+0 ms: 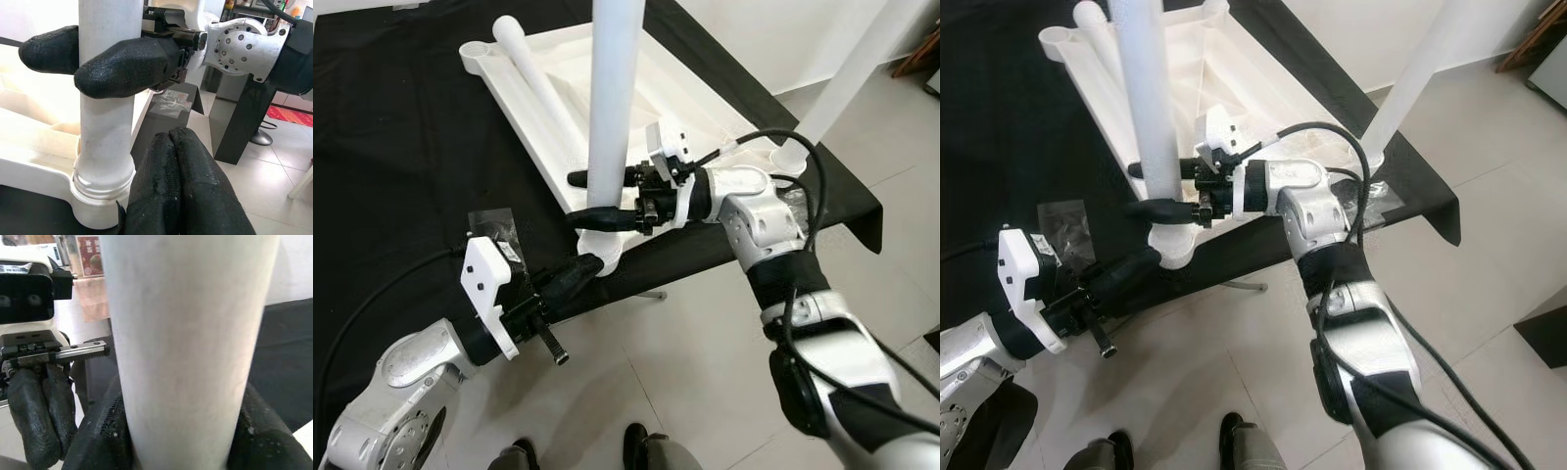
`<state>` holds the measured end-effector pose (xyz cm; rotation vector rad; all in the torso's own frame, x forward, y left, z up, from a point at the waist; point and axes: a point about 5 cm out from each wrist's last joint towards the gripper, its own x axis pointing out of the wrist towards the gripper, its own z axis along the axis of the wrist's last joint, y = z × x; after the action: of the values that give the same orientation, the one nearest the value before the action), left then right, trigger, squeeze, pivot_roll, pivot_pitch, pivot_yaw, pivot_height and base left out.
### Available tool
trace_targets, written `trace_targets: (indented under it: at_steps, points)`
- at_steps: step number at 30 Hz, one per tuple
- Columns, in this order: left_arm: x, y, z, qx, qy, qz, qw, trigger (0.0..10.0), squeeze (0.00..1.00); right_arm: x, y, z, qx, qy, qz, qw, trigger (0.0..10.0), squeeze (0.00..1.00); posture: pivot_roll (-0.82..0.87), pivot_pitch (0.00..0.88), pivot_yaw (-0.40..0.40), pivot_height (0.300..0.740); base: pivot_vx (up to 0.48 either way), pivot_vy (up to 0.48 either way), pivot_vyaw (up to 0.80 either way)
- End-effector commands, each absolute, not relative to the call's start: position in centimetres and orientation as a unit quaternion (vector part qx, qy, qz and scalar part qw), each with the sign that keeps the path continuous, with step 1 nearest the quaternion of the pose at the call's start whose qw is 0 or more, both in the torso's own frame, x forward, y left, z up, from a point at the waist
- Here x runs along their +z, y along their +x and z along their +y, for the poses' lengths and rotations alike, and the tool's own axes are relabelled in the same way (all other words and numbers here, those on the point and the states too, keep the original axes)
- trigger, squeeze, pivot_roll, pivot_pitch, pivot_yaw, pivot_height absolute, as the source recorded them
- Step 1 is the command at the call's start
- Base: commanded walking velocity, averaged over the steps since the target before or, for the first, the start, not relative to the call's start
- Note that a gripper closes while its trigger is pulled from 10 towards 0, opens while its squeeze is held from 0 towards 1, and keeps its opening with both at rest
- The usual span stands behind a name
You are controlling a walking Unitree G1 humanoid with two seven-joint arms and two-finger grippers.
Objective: Building children table
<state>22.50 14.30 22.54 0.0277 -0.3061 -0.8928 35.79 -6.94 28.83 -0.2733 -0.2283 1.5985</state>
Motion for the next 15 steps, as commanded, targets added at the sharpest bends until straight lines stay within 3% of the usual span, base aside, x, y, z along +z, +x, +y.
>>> trace_targets:
  at_steps: [1, 5, 6, 9, 11, 12, 14, 15]
  points:
    - [22.5, 22.2, 14.2, -0.433, 0.013, -0.15, 0.889, 10.0, 0.0, 28.7, 35.8, -7.0, 0.72, -0.121, -0.105, 0.675, 0.0, 0.0, 0.08, 0.263, -0.116, 0.74, 0.0, 0.0, 0.0]
    - [22.5, 22.2, 14.1, -0.434, 0.011, -0.15, 0.888, 10.0, 0.0, 28.3, 36.2, -7.6, 0.694, -0.123, -0.107, 0.701, 0.0, 0.0, 0.07, 0.266, -0.115, 0.74, 0.0, 0.0, 0.0]
    - [22.5, 22.1, 14.1, -0.435, 0.01, -0.15, 0.888, 10.0, 0.0, 27.9, 36.5, -8.1, 0.665, -0.123, -0.108, 0.729, 0.0, 0.0, 0.07, 0.272, -0.117, 0.74, 0.0, 0.0, 0.0]
    - [22.5, 22.1, 14.0, -0.435, 0.01, -0.15, 0.888, 10.0, 0.0, 27.7, 36.7, -8.5, 0.643, -0.123, -0.109, 0.748, 0.0, 0.0, 0.07, 0.272, -0.117, 0.74, 0.0, 0.0, 0.0]
    - [22.5, 22.0, 14.1, -0.435, 0.009, -0.149, 0.888, 10.0, 0.0, 26.5, 37.2, -9.9, 0.56, -0.108, -0.104, 0.815, 0.0, 0.0, 0.07, 0.287, -0.119, 0.74, 0.0, 0.0, 0.0]
    - [22.5, 22.0, 14.1, -0.435, 0.009, -0.149, 0.888, 10.0, 0.0, 26.5, 37.2, -9.9, 0.56, -0.108, -0.104, 0.815, 0.0, 0.0, 0.07, 0.287, -0.119, 0.74, 0.0, 0.0, 0.0]
    - [22.5, 22.0, 14.1, -0.435, 0.008, -0.149, 0.888, 10.0, 0.0, 25.3, 37.2, -11.0, 0.499, -0.091, -0.094, 0.857, 0.0, 0.0, 0.07, 0.287, -0.119, 0.74, 0.0, 0.0, 0.0]
    - [22.5, 22.0, 14.1, -0.435, 0.008, -0.149, 0.888, 10.0, 0.0, 25.3, 37.2, -11.0, 0.499, -0.091, -0.094, 0.857, 0.0, 0.0, 0.07, 0.287, -0.119, 0.74, 0.0, 0.0, 0.0]
